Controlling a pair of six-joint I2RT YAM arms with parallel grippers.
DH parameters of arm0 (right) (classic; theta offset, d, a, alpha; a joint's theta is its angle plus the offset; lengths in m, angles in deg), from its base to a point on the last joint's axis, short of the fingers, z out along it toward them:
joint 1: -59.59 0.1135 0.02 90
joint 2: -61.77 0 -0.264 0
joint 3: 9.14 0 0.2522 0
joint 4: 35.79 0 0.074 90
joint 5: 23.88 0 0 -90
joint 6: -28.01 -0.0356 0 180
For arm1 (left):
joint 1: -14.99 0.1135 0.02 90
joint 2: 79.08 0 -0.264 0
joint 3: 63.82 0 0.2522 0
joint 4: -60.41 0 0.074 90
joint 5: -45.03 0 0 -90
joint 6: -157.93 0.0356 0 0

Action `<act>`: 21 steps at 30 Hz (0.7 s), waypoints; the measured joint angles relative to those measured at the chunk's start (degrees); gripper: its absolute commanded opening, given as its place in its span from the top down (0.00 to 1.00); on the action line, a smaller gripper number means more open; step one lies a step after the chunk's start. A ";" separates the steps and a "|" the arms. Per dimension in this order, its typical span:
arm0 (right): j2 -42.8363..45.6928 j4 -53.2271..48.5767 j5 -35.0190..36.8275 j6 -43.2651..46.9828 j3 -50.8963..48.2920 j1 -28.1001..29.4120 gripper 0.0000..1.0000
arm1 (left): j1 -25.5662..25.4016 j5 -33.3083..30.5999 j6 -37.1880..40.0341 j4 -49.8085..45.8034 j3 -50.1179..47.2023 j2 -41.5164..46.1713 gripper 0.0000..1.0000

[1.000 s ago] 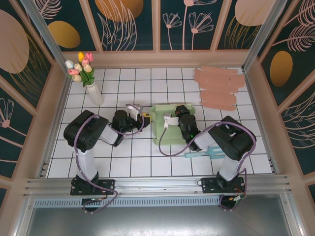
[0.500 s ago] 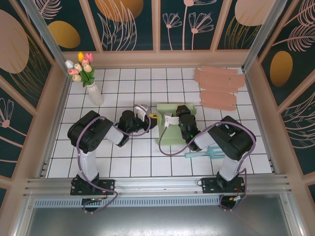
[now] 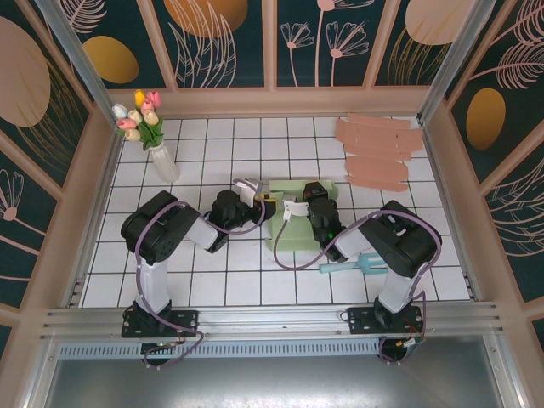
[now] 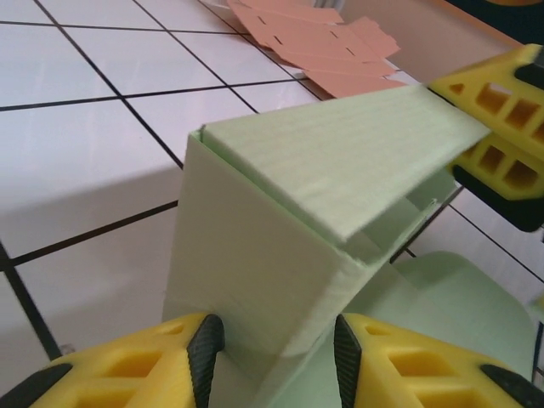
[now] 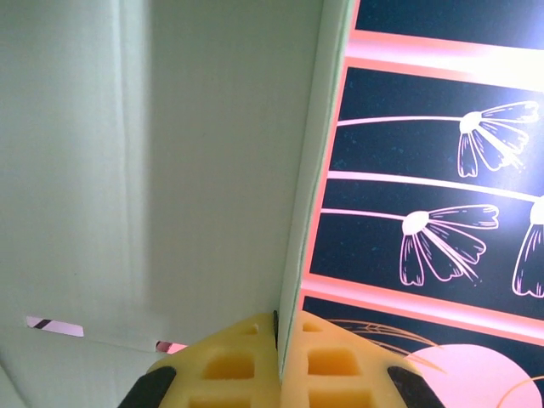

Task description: Fold the paper box

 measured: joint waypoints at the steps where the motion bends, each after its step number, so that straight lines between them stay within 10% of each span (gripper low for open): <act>1: 0.00 -0.02 0.00 0.02 0.00 0.13 1.00 | 0.00 -0.66 -0.11 0.00 0.00 0.00 0.56; 21: -1.77 2.27 0.50 -0.22 0.11 1.03 1.00 | -4.22 -14.36 0.20 4.35 -1.51 -0.68 0.64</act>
